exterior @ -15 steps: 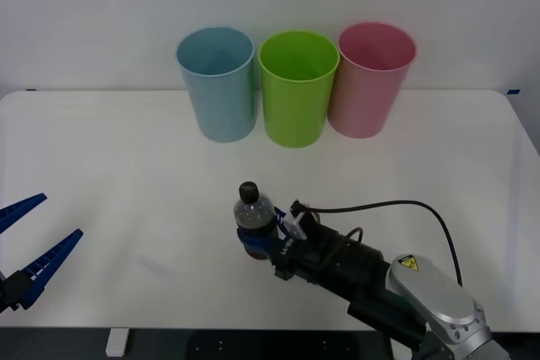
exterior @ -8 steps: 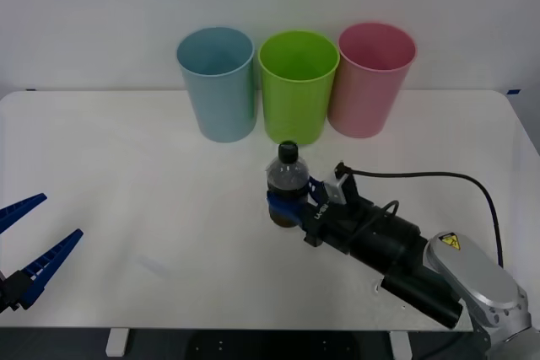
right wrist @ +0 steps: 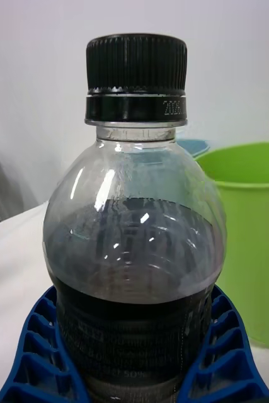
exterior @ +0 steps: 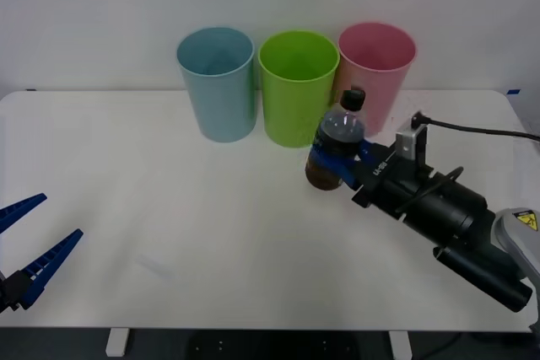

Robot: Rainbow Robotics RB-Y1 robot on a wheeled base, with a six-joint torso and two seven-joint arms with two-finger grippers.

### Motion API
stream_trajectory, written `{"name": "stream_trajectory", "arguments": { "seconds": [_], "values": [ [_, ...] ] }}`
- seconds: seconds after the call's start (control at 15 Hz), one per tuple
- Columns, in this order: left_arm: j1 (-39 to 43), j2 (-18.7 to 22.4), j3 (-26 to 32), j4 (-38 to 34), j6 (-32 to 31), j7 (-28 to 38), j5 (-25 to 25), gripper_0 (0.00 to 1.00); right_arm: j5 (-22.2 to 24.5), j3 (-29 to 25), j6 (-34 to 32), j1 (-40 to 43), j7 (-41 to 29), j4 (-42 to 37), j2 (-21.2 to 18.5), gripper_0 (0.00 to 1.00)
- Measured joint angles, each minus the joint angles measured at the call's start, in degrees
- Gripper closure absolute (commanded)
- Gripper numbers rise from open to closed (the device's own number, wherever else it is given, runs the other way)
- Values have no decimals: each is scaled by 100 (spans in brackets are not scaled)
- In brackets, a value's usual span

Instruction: Grasp the object on the table and drop it into the matching bin: aluminum can to the light blue bin, PET bottle to the pink bin.

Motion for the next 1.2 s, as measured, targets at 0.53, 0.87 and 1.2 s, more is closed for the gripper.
{"name": "stream_trajectory", "arguments": {
  "seconds": [0.53,0.87,1.2],
  "values": [
    [0,0,0,0,0,0,0,0,-51,-1050,18,-266,-1504,-598,-620,100],
    [0,0,0,0,0,0,0,0,-57,-1107,497,-842,-1971,-448,-1052,100],
    [0,0,0,0,0,0,0,0,-38,-1073,508,-1875,-1844,667,-1131,100]
  ]
}}
